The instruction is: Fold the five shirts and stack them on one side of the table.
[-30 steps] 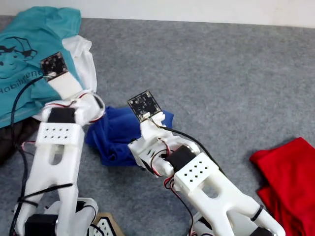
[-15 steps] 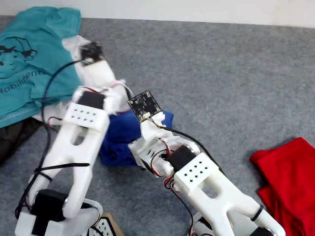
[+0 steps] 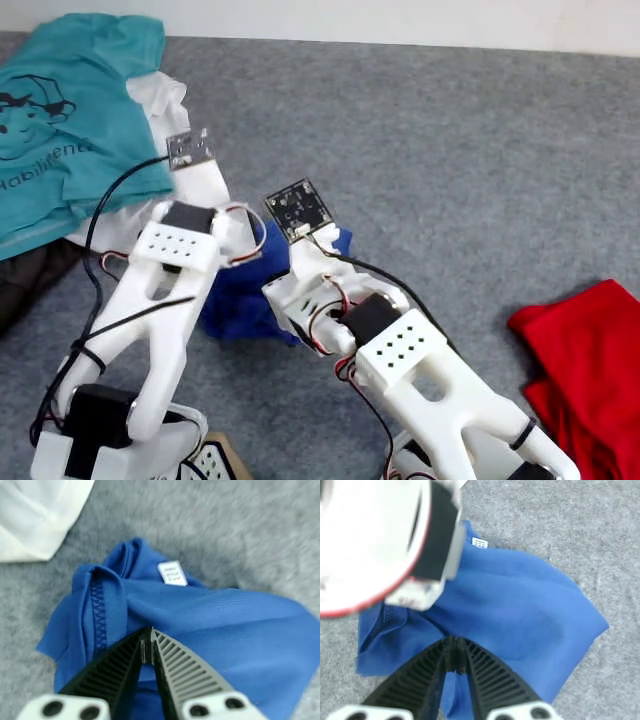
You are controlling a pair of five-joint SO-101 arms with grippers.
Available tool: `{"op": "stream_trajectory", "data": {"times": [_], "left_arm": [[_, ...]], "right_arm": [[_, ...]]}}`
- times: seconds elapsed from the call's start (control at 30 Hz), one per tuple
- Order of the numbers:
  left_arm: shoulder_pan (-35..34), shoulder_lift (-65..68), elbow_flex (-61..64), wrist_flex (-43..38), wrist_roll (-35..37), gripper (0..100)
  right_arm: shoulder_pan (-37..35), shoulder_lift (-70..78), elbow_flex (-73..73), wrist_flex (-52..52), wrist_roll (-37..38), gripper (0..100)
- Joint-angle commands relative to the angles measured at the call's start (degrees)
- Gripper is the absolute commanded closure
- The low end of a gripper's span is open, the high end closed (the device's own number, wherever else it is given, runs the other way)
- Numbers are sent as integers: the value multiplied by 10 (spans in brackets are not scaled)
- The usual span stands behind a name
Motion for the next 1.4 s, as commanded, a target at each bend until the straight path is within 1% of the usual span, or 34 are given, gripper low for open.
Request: {"op": "stream_trajectory", "data": {"times": [0.0,0.27,0.5,0.77,0.93,1.07,1.13,1.27,1.37], "left_arm": [[-43,-7,23,-11,1,993],[-128,-7,25,-10,1,993],[-135,-8,22,-11,1,993],[-163,-8,14,-14,1,993],[-176,-4,-19,-15,3,993],[-181,-1,-29,-67,0,993],[-180,-1,-29,-80,-18,993],[-165,-2,-32,-80,-100,992],[-153,-3,-29,-78,-122,992]], "right_arm": [[8,0,-3,-10,4,980],[8,0,-3,-10,4,980],[8,0,-3,-10,4,980],[8,0,-3,-10,5,980],[8,0,-3,-10,5,975],[8,0,-3,-10,6,975],[8,0,-3,-10,6,975],[8,0,-3,-10,6,975],[8,0,-3,-10,7,975]]}}
